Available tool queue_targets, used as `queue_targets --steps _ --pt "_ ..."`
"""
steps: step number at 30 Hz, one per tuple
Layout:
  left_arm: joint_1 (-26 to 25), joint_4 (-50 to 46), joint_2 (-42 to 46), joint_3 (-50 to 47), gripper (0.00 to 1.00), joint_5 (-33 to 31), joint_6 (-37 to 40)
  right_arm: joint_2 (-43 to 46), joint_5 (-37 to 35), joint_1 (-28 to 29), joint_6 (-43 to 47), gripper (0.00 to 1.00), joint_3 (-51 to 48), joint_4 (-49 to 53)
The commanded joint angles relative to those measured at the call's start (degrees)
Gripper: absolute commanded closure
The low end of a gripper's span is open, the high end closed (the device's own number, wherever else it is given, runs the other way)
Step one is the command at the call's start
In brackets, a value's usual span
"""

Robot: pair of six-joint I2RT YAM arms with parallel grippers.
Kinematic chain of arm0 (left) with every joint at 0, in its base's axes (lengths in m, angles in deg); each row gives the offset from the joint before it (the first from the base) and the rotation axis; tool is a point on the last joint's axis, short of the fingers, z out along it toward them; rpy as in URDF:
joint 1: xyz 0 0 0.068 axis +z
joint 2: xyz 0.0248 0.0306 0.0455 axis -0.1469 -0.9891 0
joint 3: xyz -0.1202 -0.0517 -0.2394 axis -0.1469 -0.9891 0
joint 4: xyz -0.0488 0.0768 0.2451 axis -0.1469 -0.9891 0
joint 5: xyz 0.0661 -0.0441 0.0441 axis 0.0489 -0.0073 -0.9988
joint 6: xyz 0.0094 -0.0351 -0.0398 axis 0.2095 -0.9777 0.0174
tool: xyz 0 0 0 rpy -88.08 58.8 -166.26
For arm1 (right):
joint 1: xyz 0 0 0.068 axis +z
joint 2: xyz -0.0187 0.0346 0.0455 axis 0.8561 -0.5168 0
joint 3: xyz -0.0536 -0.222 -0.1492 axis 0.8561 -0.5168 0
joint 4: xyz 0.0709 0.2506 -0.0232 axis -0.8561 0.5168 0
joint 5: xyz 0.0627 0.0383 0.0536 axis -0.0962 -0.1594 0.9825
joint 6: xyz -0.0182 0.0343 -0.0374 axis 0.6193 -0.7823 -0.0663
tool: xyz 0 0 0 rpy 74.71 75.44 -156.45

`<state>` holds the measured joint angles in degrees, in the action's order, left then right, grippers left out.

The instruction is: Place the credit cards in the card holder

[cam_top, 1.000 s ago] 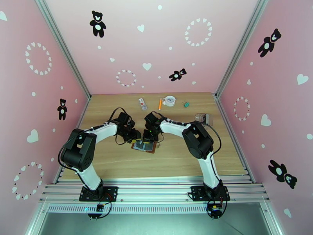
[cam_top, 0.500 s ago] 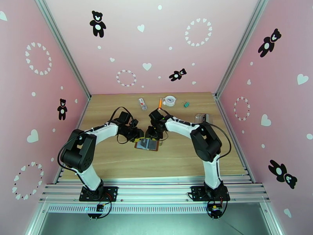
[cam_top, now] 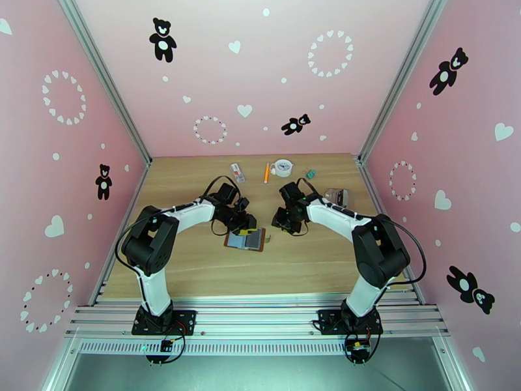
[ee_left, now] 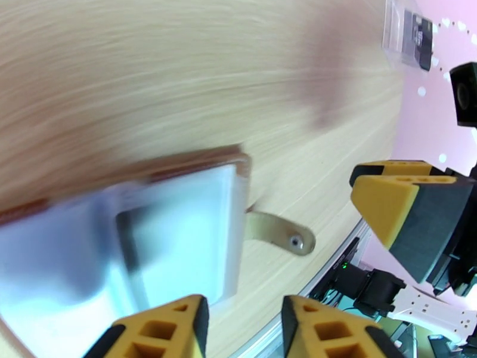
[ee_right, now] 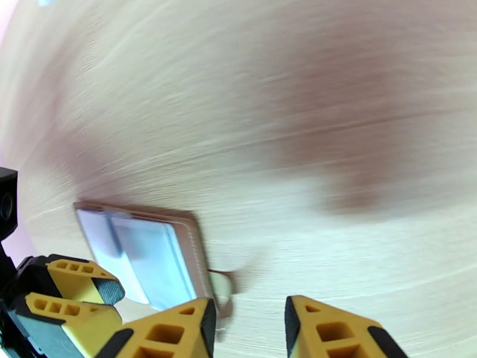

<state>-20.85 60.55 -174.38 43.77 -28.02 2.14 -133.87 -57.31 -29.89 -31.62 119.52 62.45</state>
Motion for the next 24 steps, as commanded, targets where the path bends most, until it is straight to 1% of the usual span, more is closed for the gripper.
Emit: queue_targets --steps 1,4,5,8,12,15,18,21,24 --pt "-0.5 -3.7 -0.2 1.9 0.61 -0.9 2.4 2.6 -2.0 -1.7 1.7 0.64 1.2 2.3" --pt "0.5 -4.2 3.1 1.7 0.61 -3.2 2.4 1.4 -4.6 -4.1 5.2 0.62 5.1 4.2" --pt "1.2 -3.7 4.3 1.1 0.61 -3.6 1.7 0.7 -6.6 -5.2 6.9 0.61 7.0 5.5" --pt "3.5 -3.2 7.4 -1.5 0.61 -5.5 0.2 -1.7 -13.3 -9.2 12.9 0.59 12.3 9.0" --pt "6.0 -3.5 10.2 -5.5 0.6 -6.9 0.6 -4.0 -24.3 -13.7 21.3 0.56 18.0 12.2" --pt "7.0 -3.6 12.1 -8.1 0.6 -7.4 0.9 -3.8 -29.8 -18.0 23.3 0.52 18.9 12.3" --pt "7.3 -3.6 13.3 -9.6 0.6 -7.7 0.8 -3.6 -32.2 -22.6 23.8 0.48 19.4 12.3" --pt "7.3 -3.5 13.7 -10.0 0.6 -7.9 0.3 -5.2 -33.4 -25.9 25.8 0.45 21.3 13.3" --pt "7.3 -3.0 14.2 -9.9 0.6 -8.7 -0.2 -8.2 -32.3 -28.6 28.1 0.4 23.6 14.6"
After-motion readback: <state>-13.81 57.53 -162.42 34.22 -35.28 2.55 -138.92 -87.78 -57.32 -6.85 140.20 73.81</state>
